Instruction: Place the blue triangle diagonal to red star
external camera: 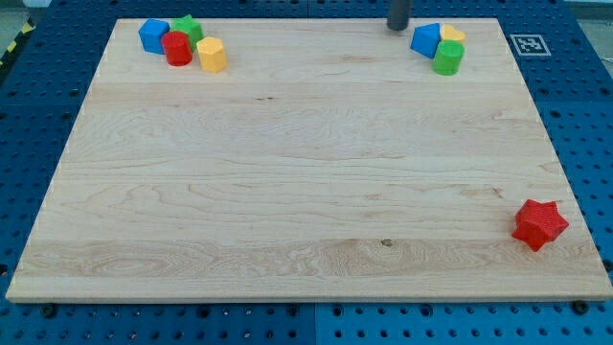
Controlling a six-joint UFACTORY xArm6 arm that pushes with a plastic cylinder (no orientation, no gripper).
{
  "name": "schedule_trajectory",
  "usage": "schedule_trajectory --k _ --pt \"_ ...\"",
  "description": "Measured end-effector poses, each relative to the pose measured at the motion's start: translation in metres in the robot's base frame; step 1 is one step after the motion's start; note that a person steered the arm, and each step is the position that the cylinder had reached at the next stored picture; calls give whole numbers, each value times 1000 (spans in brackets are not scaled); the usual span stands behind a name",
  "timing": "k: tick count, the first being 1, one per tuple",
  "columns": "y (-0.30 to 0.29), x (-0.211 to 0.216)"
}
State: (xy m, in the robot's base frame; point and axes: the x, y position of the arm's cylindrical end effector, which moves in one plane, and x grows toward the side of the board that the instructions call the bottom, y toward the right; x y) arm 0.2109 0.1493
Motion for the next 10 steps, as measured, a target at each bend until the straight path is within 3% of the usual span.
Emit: schedule_trajectory --k 6,10 --pt "23 59" --pt "24 175"
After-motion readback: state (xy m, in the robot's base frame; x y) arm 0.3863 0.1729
